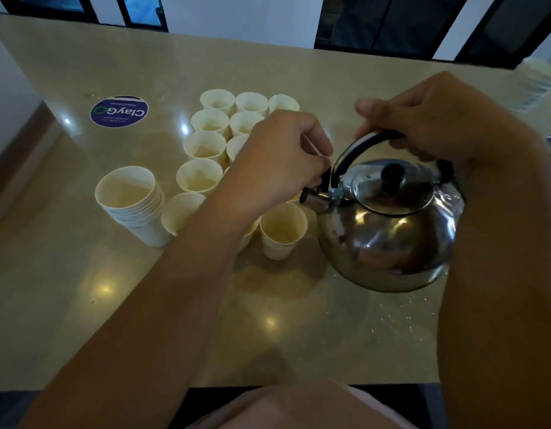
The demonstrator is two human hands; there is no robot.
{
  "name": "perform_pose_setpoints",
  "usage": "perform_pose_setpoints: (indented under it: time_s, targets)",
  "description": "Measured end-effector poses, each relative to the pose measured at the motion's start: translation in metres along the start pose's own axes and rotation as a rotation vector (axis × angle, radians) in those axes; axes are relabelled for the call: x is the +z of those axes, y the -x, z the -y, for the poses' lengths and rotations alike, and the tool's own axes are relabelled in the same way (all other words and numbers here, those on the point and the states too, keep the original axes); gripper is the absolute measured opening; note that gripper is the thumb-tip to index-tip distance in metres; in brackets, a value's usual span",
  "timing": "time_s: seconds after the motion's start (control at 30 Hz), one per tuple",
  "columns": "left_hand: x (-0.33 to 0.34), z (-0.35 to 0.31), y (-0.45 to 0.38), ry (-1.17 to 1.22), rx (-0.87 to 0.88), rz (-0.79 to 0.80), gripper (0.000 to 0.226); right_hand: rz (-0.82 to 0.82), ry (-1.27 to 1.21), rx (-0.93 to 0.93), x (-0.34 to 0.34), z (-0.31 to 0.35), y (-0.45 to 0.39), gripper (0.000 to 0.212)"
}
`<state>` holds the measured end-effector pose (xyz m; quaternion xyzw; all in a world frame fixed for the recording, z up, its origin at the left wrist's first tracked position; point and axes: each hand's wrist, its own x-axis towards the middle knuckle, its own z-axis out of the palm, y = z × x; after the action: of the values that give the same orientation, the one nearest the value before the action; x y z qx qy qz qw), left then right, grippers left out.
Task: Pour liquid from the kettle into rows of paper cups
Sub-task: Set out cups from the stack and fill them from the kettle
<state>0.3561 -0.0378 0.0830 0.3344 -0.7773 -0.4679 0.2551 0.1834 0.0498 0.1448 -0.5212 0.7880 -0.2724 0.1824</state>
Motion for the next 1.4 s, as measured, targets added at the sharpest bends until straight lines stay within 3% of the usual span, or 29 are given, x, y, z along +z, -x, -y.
perform_pose_setpoints:
  time_s: [0.17, 0.57, 0.83, 0.93, 1.03, 1.13, 1.23, 1.4]
  targets:
    - [0.031, -0.011, -0.002, -0.122, 0.050, 0.017, 0.016, -0.127, -0.122, 0.192, 0.001, -0.037, -0.004, 0.056]
    - [0.065, -0.013, 0.003, -0.247, 0.048, 0.125, 0.010, 0.005, -0.253, 0.274, 0.009, -0.098, -0.010, 0.039]
    - [0.068, 0.001, 0.008, -0.203, 0.024, 0.150, 0.012, 0.133, -0.131, 0.268, 0.011, -0.101, -0.013, 0.038]
    - [0.064, 0.005, 0.015, -0.153, 0.031, 0.147, 0.017, 0.150, 0.011, 0.183, 0.010, -0.086, -0.018, 0.011]
    - [0.051, 0.011, 0.027, -0.171, 0.089, 0.014, 0.023, 0.103, 0.063, 0.068, 0.021, -0.061, -0.023, 0.017]
    - [0.027, 0.022, 0.044, -0.129, 0.221, -0.257, 0.021, 0.108, -0.009, -0.079, 0.040, -0.029, -0.028, 0.018]
    - [-0.001, 0.042, 0.069, -0.135, 0.289, -0.547, 0.020, 0.219, -0.061, -0.171, 0.063, 0.001, -0.031, 0.017]
    - [-0.038, 0.101, 0.111, -0.139, 0.088, -1.032, 0.045, 0.363, -0.062, -0.301, 0.103, 0.043, -0.030, 0.016]
